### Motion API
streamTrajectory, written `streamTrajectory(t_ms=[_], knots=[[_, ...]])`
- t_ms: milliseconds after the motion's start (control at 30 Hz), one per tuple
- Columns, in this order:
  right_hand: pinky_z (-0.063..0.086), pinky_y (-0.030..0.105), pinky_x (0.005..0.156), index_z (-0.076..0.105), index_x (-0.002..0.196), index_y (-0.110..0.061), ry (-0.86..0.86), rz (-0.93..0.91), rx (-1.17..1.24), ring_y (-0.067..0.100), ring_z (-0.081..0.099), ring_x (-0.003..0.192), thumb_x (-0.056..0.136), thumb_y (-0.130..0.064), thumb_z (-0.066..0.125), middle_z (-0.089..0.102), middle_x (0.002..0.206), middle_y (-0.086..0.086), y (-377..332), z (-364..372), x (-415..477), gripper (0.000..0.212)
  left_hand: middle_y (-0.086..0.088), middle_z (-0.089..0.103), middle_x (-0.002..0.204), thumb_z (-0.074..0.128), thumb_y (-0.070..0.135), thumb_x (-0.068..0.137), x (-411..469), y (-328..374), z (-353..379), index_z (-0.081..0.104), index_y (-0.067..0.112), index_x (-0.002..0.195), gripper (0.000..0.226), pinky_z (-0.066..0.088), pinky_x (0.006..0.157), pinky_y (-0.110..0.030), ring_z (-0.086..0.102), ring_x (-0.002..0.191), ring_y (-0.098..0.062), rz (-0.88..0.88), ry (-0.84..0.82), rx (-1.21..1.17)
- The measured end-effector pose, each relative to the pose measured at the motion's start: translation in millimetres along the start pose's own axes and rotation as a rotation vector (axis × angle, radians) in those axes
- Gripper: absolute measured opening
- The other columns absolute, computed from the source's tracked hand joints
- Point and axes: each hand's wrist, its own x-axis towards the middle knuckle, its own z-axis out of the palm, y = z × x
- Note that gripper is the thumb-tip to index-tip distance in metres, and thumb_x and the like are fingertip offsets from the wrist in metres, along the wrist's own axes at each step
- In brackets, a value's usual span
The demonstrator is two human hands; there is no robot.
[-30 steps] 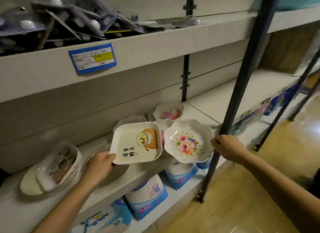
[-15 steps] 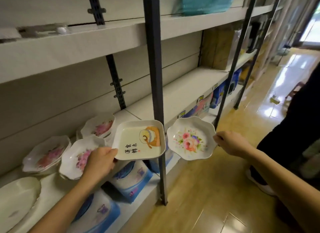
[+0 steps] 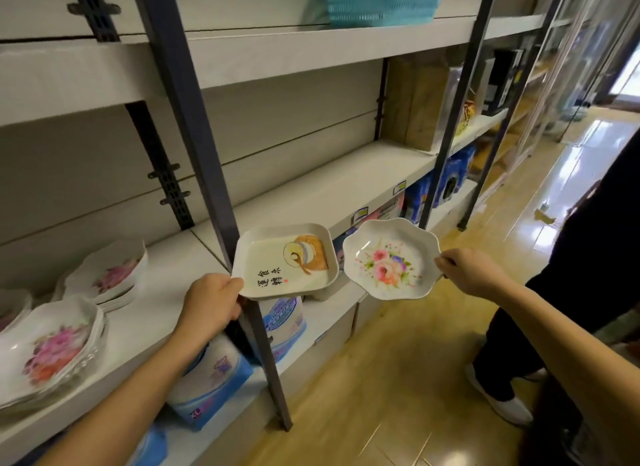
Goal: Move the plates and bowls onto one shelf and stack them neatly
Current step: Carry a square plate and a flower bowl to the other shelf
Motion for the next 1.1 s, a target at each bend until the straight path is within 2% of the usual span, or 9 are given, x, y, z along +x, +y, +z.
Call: streamTrajectory(t_ms=[100,233,333,433,500,600,700,933,1100], knots=[[0.046,0.030,0.061,0.063,0.080,-0.007,-0.035,-0.032,0.009,0.021,0.056,0.067,0.099,-0.030,0.037,0.066,0.083,0.012,7.5,-5.0,25.9,0.040,-0.006,0.048,0.047,0.043,0.014,0.091,14.6,17.0,15.4,0.061,-0.002,0.065,0.035,0.032,0.047,-0.025,0.040,0.041,-0.017,-0.030,0.023,-0.012],[0.051,0.031,0.067,0.065,0.083,-0.005,-0.027,-0.058,0.045,0.020,0.058,0.068,0.098,-0.030,0.038,0.066,0.083,0.014,14.1,-12.6,69.7,0.040,-0.008,0.049,0.049,0.043,0.014,0.091,43.3,34.5,33.5,0.064,-0.010,0.079,0.034,0.032,0.045,-0.025,0.039,0.041,-0.020,-0.085,0.049,-0.045],[0.047,0.028,0.063,0.065,0.085,-0.001,-0.030,-0.097,0.063,0.017,0.052,0.065,0.098,-0.030,0.039,0.061,0.076,0.012,15.5,-17.2,108.2,0.040,-0.008,0.049,0.049,0.041,0.013,0.093,66.1,44.9,43.8,0.062,-0.004,0.075,0.032,0.037,0.038,-0.023,0.039,0.038,-0.018,-0.108,0.060,-0.044],[0.051,0.034,0.069,0.064,0.088,0.002,-0.055,-0.138,0.076,0.018,0.052,0.066,0.098,-0.029,0.040,0.056,0.074,0.009,10.4,-22.6,151.4,0.040,-0.007,0.050,0.049,0.040,0.014,0.094,92.3,54.7,50.6,0.059,0.003,0.071,0.031,0.032,0.027,-0.014,0.039,0.033,-0.014,-0.147,0.069,-0.051],[0.050,0.032,0.069,0.063,0.085,-0.003,-0.082,-0.165,0.067,0.016,0.053,0.065,0.098,-0.030,0.039,0.057,0.073,0.006,5.8,-28.1,179.2,0.038,-0.007,0.050,0.047,0.041,0.015,0.094,107.1,60.4,55.8,0.057,0.004,0.066,0.034,0.035,0.031,-0.018,0.039,0.029,-0.013,-0.160,0.097,-0.056],[0.045,0.024,0.063,0.060,0.079,-0.008,-0.103,-0.228,0.084,0.014,0.053,0.064,0.098,-0.030,0.039,0.056,0.073,0.003,1.0,-32.1,219.1,0.036,-0.008,0.052,0.050,0.042,0.016,0.094,125.1,68.2,65.2,0.062,0.003,0.074,0.031,0.037,0.041,-0.023,0.042,0.035,-0.018,-0.181,0.150,-0.069],[0.038,0.021,0.056,0.059,0.076,-0.007,-0.152,-0.288,0.077,0.012,0.050,0.061,0.098,-0.028,0.038,0.055,0.071,0.003,-3.3,-29.7,255.2,0.037,-0.007,0.052,0.048,0.041,0.015,0.094,137.5,71.6,74.6,0.059,0.009,0.064,0.035,0.038,0.040,-0.023,0.043,0.033,-0.017,-0.190,0.197,-0.053],[0.037,0.031,0.057,0.048,0.062,-0.016,-0.215,-0.466,0.000,0.020,0.049,0.064,0.099,-0.028,0.035,0.054,0.069,0.004,-24.7,-21.5,343.5,0.041,-0.003,0.050,0.039,0.041,0.014,0.093,167.7,75.9,93.7,0.057,0.004,0.060,0.038,0.040,0.045,-0.026,0.042,0.029,-0.017,-0.339,0.323,-0.061],[0.041,0.031,0.064,0.052,0.065,-0.019,-0.239,-0.576,-0.027,0.026,0.055,0.071,0.098,-0.030,0.035,0.060,0.079,0.008,-41.6,-13.7,401.9,0.039,-0.007,0.049,0.044,0.042,0.015,0.094,193.5,76.1,115.9,0.055,0.006,0.060,0.037,0.035,0.046,-0.026,0.040,0.036,-0.020,-0.468,0.419,-0.133]])
